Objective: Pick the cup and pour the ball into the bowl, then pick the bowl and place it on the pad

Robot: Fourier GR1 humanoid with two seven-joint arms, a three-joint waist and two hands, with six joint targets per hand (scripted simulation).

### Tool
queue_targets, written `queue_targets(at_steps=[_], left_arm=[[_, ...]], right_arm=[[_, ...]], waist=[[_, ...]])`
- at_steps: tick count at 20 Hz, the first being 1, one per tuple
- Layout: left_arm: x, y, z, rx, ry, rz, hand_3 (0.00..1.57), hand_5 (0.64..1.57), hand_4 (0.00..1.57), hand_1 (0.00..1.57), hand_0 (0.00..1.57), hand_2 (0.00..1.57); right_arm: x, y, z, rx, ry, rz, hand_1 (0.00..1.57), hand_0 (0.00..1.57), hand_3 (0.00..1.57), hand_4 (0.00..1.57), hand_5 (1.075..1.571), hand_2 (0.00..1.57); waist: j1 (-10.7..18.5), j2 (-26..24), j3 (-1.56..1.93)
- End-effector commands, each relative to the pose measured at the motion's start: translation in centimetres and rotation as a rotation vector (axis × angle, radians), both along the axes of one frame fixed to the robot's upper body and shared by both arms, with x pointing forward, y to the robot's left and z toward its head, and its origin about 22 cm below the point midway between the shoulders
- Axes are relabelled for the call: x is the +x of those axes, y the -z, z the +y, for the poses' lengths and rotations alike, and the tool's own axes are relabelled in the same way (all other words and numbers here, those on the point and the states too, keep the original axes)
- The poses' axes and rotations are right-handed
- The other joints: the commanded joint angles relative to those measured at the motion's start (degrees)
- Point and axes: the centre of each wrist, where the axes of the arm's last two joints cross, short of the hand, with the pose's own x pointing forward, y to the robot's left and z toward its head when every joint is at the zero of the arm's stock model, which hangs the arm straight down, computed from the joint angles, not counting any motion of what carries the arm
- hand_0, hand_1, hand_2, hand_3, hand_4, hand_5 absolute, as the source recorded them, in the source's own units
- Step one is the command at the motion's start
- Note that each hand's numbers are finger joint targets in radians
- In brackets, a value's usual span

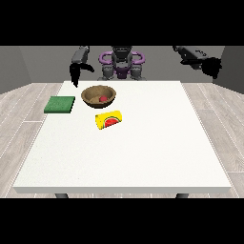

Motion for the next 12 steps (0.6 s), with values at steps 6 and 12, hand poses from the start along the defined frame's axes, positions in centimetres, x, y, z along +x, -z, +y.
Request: queue_targets(at_steps=[6,12], left_arm=[[-1.1,-5.4,1.7,0.081,-0.005,0.002,0.0,1.544,0.0,0.0,0.0,0.0],[-1.9,-11.9,2.3,0.074,-0.011,-0.036,0.0,1.539,0.0,0.0,0.0,0.0]], right_arm=[[2.1,7.1,-2.6,0.062,0.028,0.087,0.0,0.0,0.0,0.32,1.571,0.0],[5.3,7.1,-2.8,0.082,-0.002,0.137,0.0,0.0,0.0,0.32,1.569,0.0]], waist=[[0.8,-0.3,-0.01],[0.3,0.0,-0.02]])
